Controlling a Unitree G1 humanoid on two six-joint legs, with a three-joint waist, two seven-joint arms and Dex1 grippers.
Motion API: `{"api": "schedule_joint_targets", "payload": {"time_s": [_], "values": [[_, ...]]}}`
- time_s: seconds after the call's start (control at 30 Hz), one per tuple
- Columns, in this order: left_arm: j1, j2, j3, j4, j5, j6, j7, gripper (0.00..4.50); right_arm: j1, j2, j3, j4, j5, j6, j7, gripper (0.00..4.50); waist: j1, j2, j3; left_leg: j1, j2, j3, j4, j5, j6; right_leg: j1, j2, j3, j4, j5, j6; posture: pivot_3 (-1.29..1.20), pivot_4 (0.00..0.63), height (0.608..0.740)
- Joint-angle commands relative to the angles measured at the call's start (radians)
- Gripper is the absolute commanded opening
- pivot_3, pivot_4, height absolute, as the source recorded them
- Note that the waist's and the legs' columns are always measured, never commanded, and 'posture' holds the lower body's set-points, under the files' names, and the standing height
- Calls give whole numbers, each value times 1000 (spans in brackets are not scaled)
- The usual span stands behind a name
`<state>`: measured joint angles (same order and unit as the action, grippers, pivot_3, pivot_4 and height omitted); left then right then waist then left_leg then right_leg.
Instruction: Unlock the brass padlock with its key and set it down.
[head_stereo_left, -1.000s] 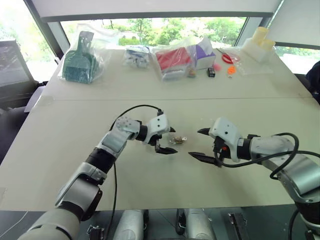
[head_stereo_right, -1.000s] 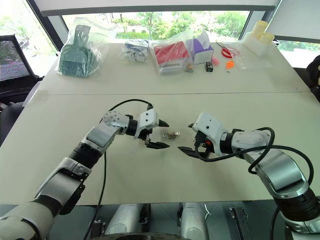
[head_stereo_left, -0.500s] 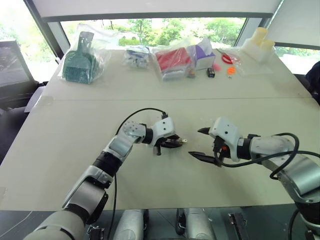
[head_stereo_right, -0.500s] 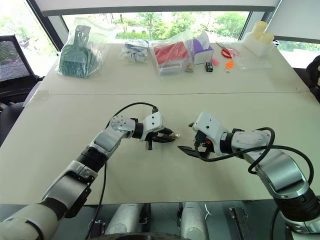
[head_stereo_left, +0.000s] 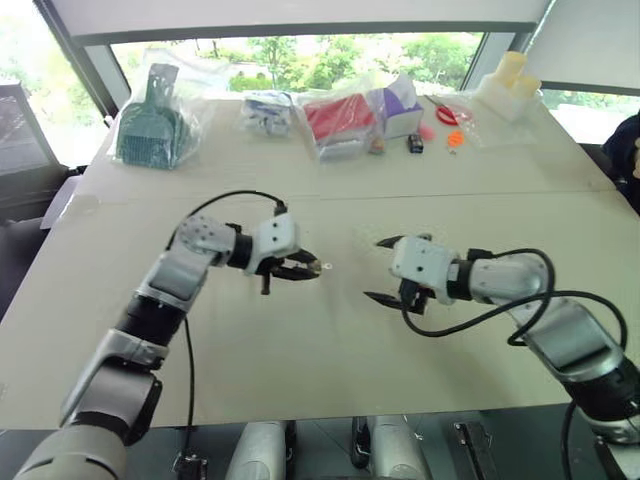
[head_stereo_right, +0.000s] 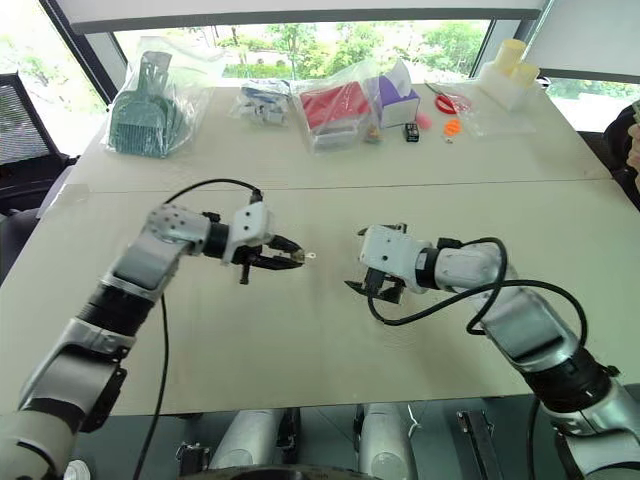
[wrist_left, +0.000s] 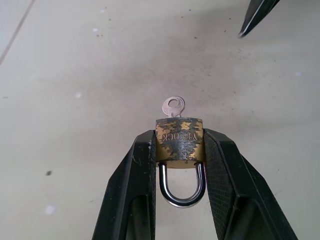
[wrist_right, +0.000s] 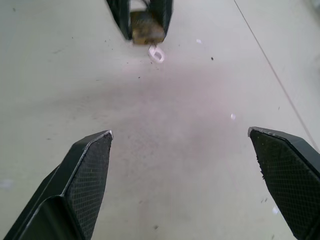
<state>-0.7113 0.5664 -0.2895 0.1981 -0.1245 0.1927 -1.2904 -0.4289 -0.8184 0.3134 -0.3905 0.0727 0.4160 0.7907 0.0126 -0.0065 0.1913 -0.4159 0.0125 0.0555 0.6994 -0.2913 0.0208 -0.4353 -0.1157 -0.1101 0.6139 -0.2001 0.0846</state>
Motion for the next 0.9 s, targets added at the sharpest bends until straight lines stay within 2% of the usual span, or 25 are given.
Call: {"api": "schedule_joint_targets", "payload": {"time_s": [0.03, 0.27, 0.6, 0.7, 0.9], "values": [[-48, 38, 37, -21, -44, -13, -73, 758, -95, 57, 43, 75, -144, -212, -51, 4500, -1, 0, 0, 0, 0, 0, 0, 0, 0, 0, 0, 0, 0, 0, 0, 0, 150, 740], [-101, 46, 56, 5, -60, -1, -90, 758, -177, 166, 78, 192, -273, -410, -93, 4500, 0, 0, 0, 0, 0, 0, 0, 1, -1, 0, 1, 0, 1, 0, 0, 0, 150, 740], [-121, 26, 60, 31, -60, -16, -90, 758, -207, 239, 77, 236, -327, -465, -73, 4500, -1, 0, 0, 0, -1, 0, 0, 2, -2, 0, 2, 0, 2, 0, 0, 0, 150, 740], [-124, 21, 61, 37, -59, -20, -88, 758, -213, 249, 76, 245, -337, -471, -70, 3624, -1, 0, 0, 0, -1, 0, 0, 2, -2, 0, 2, 0, 2, 0, 0, 0, 150, 740], [-118, 20, 62, 31, -55, -24, -80, 758, -213, 260, 68, 249, -340, -476, -56, 586, -2, 0, 0, 0, -1, 0, 0, 2, -2, 0, 2, 0, 2, 0, 0, 0, 150, 740]]}}
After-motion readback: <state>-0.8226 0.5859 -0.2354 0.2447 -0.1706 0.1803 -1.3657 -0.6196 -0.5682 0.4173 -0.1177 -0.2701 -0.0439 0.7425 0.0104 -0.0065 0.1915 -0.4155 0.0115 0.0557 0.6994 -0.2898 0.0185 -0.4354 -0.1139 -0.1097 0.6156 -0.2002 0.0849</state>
